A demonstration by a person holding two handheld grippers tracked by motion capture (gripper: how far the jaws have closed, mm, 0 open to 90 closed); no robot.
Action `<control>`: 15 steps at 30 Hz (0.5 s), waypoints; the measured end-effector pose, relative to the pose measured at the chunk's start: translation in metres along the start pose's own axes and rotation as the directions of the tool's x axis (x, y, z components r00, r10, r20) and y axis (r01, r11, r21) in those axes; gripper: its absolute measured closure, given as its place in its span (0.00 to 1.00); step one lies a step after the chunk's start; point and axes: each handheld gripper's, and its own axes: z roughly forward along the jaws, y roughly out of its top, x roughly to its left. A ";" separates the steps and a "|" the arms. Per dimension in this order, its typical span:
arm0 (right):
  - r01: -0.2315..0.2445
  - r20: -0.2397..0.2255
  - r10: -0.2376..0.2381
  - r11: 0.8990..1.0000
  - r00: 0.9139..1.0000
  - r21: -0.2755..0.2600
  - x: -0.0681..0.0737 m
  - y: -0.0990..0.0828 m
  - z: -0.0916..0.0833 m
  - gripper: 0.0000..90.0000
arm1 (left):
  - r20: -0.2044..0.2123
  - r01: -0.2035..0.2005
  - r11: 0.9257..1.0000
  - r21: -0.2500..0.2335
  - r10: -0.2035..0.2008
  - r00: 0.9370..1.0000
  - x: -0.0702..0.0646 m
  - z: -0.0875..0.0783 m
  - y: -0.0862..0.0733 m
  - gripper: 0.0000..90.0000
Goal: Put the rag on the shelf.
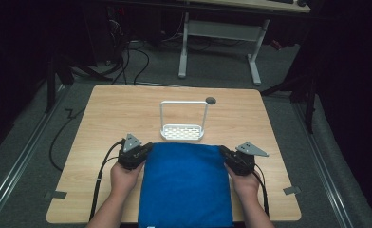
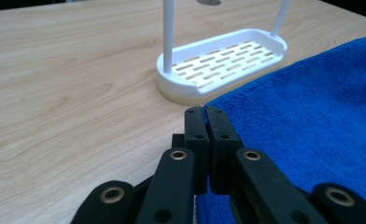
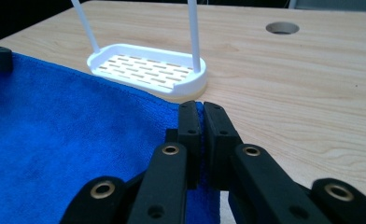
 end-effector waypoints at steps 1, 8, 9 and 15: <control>0.001 -0.001 -0.001 1.000 1.000 -0.003 0.000 0.000 -0.001 0.96 | -0.004 -0.005 1.000 -0.008 0.005 1.000 -0.001 -0.002 0.001 0.98; 0.010 -0.001 -0.010 1.000 1.000 -0.011 0.003 0.003 -0.002 0.97 | -0.003 0.003 0.999 -0.036 -0.003 1.000 -0.001 -0.010 0.005 0.98; 0.009 -0.002 -0.009 1.000 1.000 -0.018 0.004 0.004 -0.003 0.97 | -0.005 0.003 0.999 -0.043 -0.003 1.000 -0.001 -0.012 0.006 0.98; 0.040 -0.006 -0.040 0.996 0.999 -0.076 0.011 0.015 -0.017 0.97 | 0.000 -0.001 0.995 -0.095 0.001 1.000 -0.005 -0.026 0.015 0.98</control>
